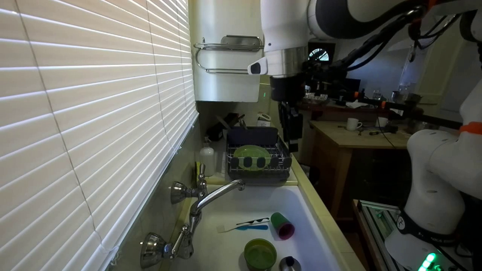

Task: Move the faucet to the right

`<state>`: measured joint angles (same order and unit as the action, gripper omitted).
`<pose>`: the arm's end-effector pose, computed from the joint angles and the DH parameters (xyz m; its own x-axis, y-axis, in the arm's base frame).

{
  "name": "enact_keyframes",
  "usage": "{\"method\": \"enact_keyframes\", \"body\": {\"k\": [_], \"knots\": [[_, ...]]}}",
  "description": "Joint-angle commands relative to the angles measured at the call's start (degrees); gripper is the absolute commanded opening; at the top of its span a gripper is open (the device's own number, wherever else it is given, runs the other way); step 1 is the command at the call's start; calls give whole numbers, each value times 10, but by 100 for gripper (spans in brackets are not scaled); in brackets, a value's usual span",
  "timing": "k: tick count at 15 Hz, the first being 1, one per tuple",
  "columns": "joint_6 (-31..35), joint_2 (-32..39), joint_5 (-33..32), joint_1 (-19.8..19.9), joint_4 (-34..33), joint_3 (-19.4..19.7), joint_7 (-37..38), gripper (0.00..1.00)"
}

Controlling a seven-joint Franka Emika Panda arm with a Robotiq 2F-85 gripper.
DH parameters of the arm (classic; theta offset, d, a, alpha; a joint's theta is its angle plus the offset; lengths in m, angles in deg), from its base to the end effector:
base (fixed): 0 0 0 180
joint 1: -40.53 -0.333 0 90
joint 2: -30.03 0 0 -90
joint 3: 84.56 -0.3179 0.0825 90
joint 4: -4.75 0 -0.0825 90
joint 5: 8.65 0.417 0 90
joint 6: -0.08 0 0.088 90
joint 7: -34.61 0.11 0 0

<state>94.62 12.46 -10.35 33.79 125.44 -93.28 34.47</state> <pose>0.4609 0.1299 0.5232 0.9549 0.2546 -0.1526 0.2680 -0.9606 0.0742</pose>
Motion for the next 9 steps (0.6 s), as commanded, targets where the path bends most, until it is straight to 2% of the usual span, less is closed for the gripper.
{"method": "enact_keyframes", "body": {"k": [1,2,3,7,9], "knots": [[-44,-33,-55,1,-24,-16,48,93],[-52,-38,-62,0,-35,-19,53,99],[-54,-41,-66,0,-44,-21,61,100],[-18,-55,-20,-8,-70,-13,53,100],[-28,-48,-36,-5,-71,-17,47,100]]}}
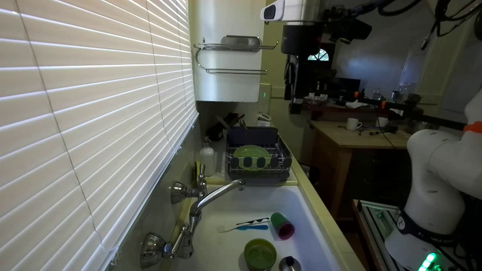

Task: Move the faucet to the right

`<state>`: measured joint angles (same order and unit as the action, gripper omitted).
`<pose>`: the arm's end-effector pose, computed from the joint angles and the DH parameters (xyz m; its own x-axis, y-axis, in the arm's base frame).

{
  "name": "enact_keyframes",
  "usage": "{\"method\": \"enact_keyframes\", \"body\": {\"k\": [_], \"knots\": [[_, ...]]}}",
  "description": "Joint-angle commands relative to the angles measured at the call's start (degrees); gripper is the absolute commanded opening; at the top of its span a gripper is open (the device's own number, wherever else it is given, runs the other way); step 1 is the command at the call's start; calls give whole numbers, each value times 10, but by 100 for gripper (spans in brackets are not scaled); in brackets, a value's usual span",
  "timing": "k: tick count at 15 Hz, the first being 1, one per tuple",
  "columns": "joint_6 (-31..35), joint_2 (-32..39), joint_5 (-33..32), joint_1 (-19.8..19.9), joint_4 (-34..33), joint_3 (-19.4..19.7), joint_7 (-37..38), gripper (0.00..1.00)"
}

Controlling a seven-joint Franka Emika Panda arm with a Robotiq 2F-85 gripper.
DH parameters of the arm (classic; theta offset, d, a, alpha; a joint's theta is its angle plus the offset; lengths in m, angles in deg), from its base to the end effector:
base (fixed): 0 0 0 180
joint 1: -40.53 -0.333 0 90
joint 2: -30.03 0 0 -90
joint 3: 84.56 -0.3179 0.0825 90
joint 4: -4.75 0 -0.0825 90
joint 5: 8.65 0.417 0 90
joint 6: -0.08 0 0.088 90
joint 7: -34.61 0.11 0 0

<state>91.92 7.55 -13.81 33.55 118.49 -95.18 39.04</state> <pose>0.4414 0.1444 0.6201 0.9757 0.2184 0.0160 0.2132 -0.9640 0.1591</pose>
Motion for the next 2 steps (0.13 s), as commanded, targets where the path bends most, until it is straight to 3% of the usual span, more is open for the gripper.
{"method": "enact_keyframes", "body": {"k": [1,2], "knots": [[-1,0,1,-3,-6,2,1,100],[-1,0,2,-3,-8,2,1,100]]}}
